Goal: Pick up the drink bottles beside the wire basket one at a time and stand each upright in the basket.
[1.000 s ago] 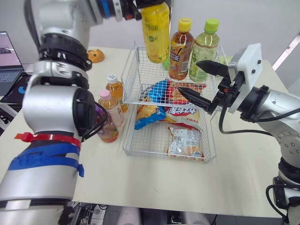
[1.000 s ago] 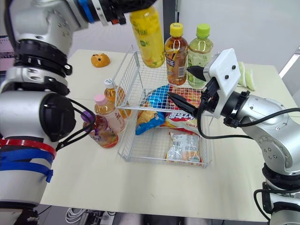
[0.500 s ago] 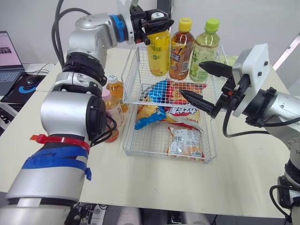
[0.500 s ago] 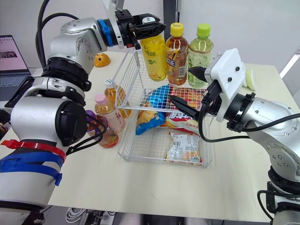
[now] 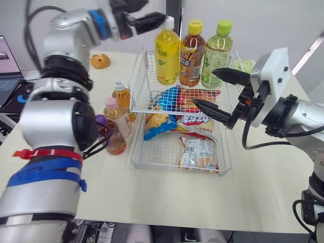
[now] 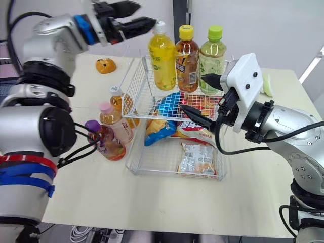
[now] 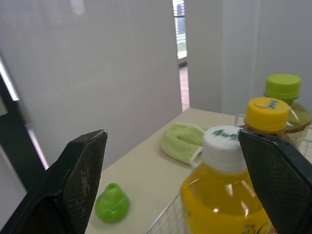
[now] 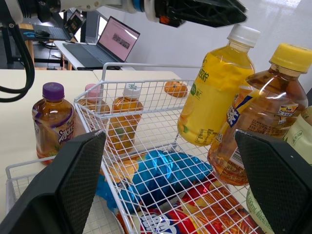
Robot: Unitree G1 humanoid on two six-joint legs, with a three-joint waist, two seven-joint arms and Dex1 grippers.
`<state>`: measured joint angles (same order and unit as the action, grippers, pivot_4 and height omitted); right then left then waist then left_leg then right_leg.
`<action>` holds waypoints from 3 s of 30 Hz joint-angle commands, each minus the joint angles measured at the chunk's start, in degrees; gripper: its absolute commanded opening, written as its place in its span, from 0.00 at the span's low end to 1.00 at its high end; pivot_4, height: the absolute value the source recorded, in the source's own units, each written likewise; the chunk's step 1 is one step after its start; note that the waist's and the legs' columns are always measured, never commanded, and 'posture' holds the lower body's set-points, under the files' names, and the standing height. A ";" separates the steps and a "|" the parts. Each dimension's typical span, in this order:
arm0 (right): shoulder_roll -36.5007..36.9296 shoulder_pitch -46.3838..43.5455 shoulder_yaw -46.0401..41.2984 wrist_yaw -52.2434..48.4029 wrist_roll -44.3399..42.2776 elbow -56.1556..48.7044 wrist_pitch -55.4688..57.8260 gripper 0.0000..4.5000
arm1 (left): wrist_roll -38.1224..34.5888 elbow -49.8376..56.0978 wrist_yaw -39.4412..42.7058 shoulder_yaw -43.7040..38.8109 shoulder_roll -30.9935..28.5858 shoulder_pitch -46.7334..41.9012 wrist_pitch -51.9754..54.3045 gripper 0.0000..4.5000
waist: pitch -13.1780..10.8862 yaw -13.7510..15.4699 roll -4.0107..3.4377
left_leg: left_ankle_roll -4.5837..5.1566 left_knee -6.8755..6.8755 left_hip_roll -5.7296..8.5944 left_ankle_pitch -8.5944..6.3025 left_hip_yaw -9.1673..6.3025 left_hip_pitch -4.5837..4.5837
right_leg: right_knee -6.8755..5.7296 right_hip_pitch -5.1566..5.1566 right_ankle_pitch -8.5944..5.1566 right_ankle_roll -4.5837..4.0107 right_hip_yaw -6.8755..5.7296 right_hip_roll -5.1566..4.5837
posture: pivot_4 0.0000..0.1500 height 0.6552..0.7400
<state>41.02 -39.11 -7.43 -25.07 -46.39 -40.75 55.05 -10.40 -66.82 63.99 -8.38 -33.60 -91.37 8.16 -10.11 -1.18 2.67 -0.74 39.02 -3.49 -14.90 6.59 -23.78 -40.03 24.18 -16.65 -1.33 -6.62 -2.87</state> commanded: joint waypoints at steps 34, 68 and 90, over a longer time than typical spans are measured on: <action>-13.67 -12.61 17.61 -32.30 12.78 25.41 -21.31 1.00 | -38.19 112.36 -32.04 -39.11 3.67 107.87 29.44 0.99 | 0.36 1.00 -0.03 | 0.36 -0.11 -0.04 -0.23 -0.18 0.96 | 0.06 -1.04 0.05 -0.14 0.10 -0.03 | 1.00 1.00; -8.27 -8.54 11.28 -23.28 9.48 14.20 -12.07 1.00 | -21.46 91.21 -33.73 -12.53 1.22 86.89 18.85 0.31 | 0.29 0.97 -0.13 | 0.36 -0.23 -0.06 -0.24 -0.11 0.89 | 0.18 -0.96 0.04 -0.12 0.08 -0.04 | 1.00 1.00; -12.59 -12.32 12.33 -24.43 12.89 23.83 -17.76 1.00 | -62.00 78.29 -20.47 -38.69 -38.90 68.74 48.68 0.31 | 0.02 1.06 -0.24 | 0.11 -0.35 -0.07 -0.13 -0.16 0.71 | 0.59 -0.89 0.02 -0.09 -0.09 -0.04 | 1.00 1.00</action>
<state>28.33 -50.24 5.91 -49.96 -34.34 -16.08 38.89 -68.21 13.16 43.19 -45.04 -69.28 -18.33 56.79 -10.09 -0.11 2.43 -0.64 38.67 -3.57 -15.04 6.42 -23.11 -39.42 23.30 -16.63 -1.42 -6.73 -2.91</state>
